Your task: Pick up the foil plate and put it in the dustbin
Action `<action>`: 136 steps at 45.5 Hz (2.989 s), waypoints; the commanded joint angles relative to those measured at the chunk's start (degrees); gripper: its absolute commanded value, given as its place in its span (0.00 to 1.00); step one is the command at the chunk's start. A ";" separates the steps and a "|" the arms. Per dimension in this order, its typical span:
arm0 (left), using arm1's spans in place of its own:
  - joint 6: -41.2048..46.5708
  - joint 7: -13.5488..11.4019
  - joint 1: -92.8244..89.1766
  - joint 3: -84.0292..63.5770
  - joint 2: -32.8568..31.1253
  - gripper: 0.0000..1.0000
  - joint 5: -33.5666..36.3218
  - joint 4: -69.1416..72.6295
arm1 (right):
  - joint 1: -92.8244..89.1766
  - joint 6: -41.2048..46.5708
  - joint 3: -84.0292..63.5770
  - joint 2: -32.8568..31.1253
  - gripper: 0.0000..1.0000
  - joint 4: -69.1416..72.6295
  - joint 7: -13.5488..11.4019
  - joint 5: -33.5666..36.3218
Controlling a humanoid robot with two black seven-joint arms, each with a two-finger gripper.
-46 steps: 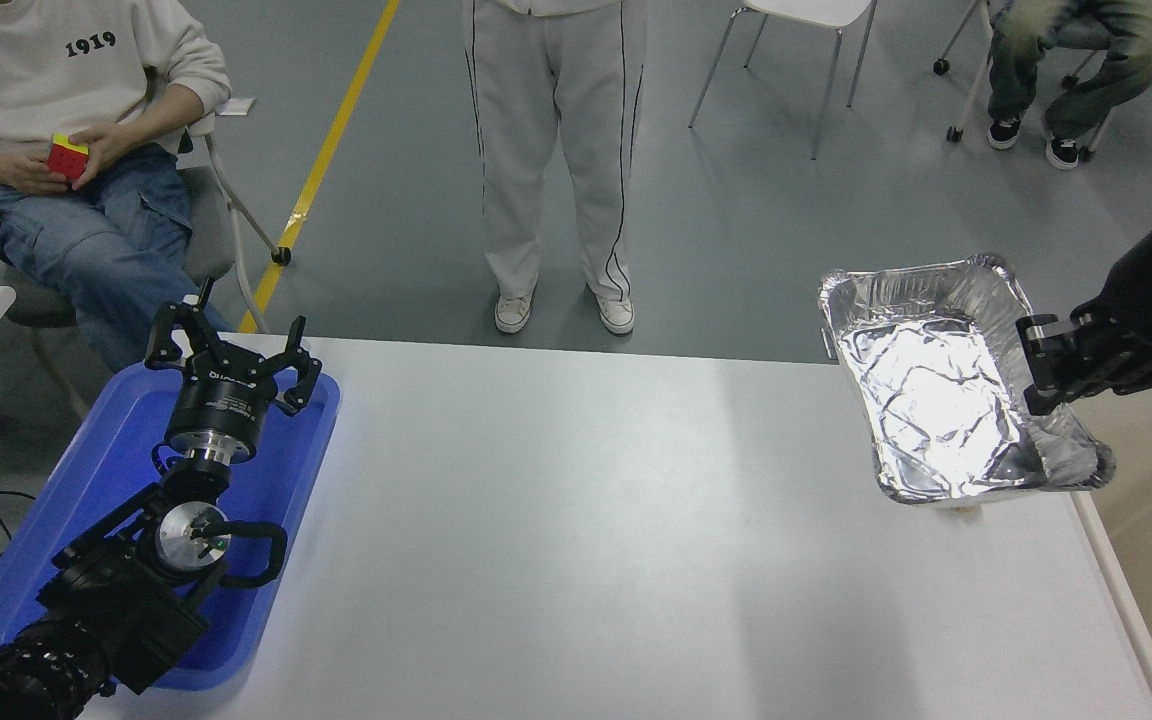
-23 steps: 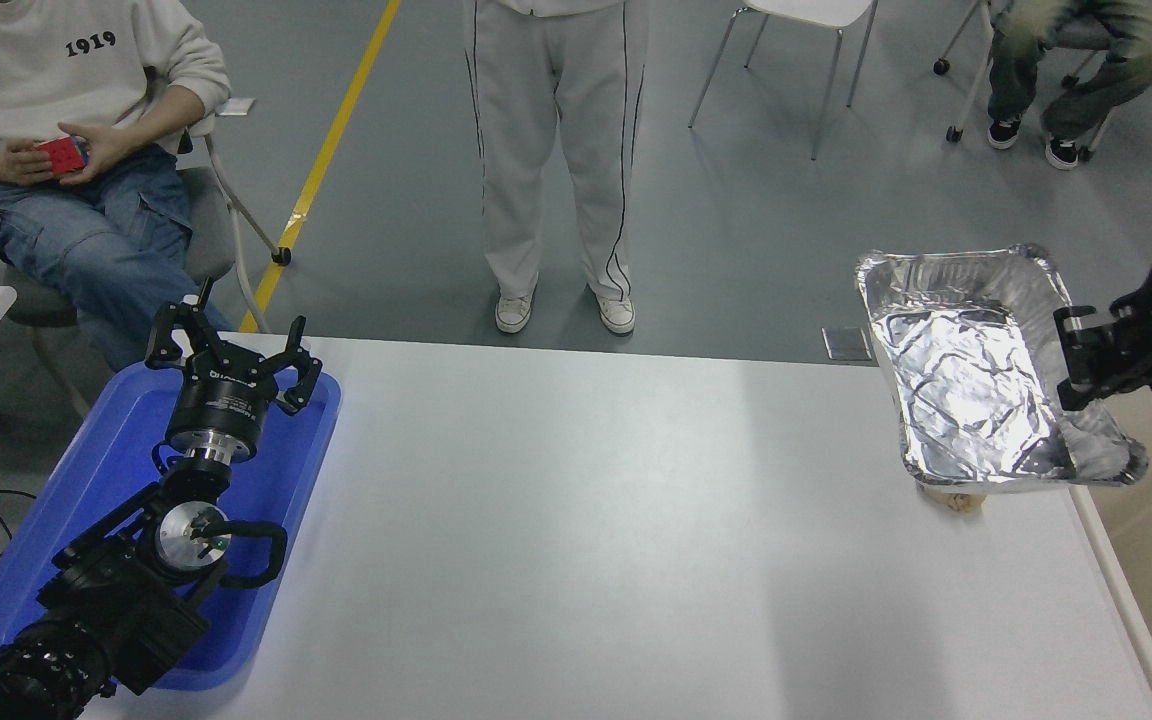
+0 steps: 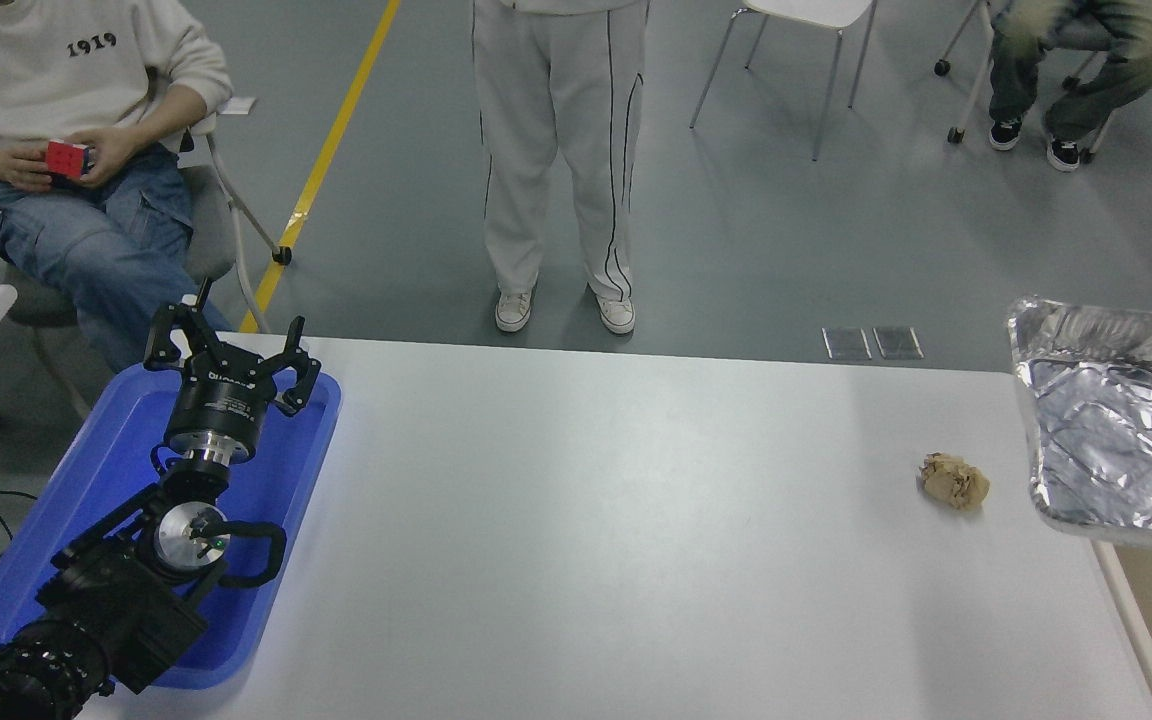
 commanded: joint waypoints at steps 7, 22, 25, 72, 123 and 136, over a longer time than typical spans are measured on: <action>0.00 -0.02 0.00 0.00 0.01 1.00 0.00 0.00 | -16.98 -0.01 6.68 -7.85 0.00 -18.66 0.05 -1.45; 0.00 -0.02 0.00 0.00 0.01 1.00 0.00 0.09 | -48.53 -3.08 35.15 -8.55 0.00 -34.84 0.05 -0.75; 0.00 -0.02 0.00 0.00 0.01 1.00 0.00 0.09 | -53.81 -4.92 39.11 -8.38 0.00 -36.52 -0.04 -0.13; 0.00 -0.02 0.00 0.00 0.01 1.00 0.00 0.09 | -91.44 -33.05 53.62 12.71 0.00 -69.82 -0.04 12.79; 0.00 -0.02 0.00 0.00 0.01 1.00 0.00 0.09 | -97.24 -45.01 55.03 19.31 0.00 -73.08 -0.04 12.88; 0.00 -0.10 0.00 0.00 0.01 1.00 0.00 0.09 | -97.33 -48.60 55.30 19.31 0.39 -73.08 0.05 12.79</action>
